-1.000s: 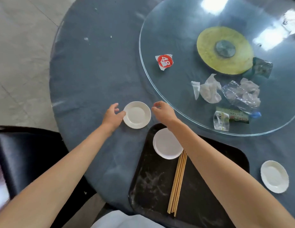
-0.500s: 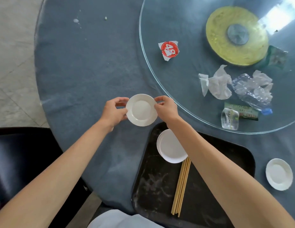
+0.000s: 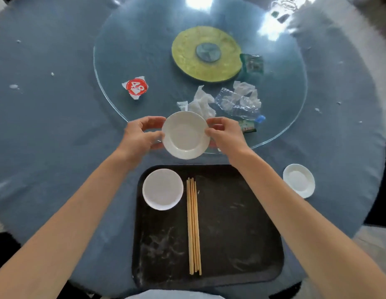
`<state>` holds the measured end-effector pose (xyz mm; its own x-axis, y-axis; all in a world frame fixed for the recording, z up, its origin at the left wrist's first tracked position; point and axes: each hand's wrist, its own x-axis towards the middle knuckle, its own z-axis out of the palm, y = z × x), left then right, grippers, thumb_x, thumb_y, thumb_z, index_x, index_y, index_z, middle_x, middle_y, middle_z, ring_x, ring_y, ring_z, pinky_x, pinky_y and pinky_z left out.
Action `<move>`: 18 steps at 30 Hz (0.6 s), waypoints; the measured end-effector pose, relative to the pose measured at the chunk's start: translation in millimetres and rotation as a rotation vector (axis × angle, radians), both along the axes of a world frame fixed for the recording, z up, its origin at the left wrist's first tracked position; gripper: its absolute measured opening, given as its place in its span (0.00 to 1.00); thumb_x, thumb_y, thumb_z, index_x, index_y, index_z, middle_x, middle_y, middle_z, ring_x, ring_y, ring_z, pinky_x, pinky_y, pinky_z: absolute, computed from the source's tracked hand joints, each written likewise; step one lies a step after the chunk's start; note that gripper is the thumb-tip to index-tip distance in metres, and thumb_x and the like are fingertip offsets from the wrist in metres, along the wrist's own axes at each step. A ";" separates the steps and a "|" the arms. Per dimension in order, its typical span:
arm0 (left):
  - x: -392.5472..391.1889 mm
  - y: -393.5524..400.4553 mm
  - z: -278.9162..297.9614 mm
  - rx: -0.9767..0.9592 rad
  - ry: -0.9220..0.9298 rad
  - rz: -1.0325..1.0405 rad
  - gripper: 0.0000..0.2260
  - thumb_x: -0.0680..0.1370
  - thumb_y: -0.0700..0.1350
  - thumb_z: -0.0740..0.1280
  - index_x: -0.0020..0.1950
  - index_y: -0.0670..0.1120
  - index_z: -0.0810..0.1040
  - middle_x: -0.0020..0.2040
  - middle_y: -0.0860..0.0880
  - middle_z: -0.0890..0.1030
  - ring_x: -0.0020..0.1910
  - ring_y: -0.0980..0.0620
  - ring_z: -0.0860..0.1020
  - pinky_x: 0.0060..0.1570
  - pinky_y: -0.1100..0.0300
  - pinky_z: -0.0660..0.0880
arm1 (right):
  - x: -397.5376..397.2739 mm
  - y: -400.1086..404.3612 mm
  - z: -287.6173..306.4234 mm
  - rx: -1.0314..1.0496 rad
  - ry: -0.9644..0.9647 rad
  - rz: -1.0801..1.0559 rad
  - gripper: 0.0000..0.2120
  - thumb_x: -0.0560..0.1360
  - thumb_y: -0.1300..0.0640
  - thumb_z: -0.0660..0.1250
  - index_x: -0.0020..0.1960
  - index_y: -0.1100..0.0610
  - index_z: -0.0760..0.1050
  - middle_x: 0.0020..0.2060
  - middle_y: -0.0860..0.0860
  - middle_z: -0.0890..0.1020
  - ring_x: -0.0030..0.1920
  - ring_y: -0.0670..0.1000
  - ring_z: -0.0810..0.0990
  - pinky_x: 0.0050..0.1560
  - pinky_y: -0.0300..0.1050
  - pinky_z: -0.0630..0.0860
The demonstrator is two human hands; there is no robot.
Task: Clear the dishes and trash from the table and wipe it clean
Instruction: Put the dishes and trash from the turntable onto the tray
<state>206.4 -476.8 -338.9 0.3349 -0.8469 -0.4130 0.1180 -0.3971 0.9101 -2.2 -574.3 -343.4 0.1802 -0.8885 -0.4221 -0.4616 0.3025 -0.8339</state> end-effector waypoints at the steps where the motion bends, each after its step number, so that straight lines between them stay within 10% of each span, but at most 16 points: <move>1: -18.4 -6.8 2.5 -0.004 -0.011 -0.021 0.15 0.77 0.32 0.71 0.61 0.45 0.82 0.59 0.46 0.83 0.54 0.49 0.83 0.43 0.62 0.82 | -20.9 -3.4 0.3 -0.003 -0.003 -0.018 0.13 0.77 0.62 0.72 0.61 0.55 0.82 0.52 0.51 0.86 0.54 0.51 0.84 0.56 0.53 0.85; 18: -358.5 -114.8 -78.1 0.301 -0.094 -0.150 0.14 0.73 0.32 0.68 0.51 0.48 0.84 0.48 0.45 0.86 0.48 0.46 0.85 0.50 0.48 0.85 | -352.7 -42.6 -59.7 0.140 0.067 -0.386 0.10 0.67 0.57 0.69 0.45 0.45 0.84 0.44 0.49 0.88 0.48 0.53 0.88 0.53 0.58 0.85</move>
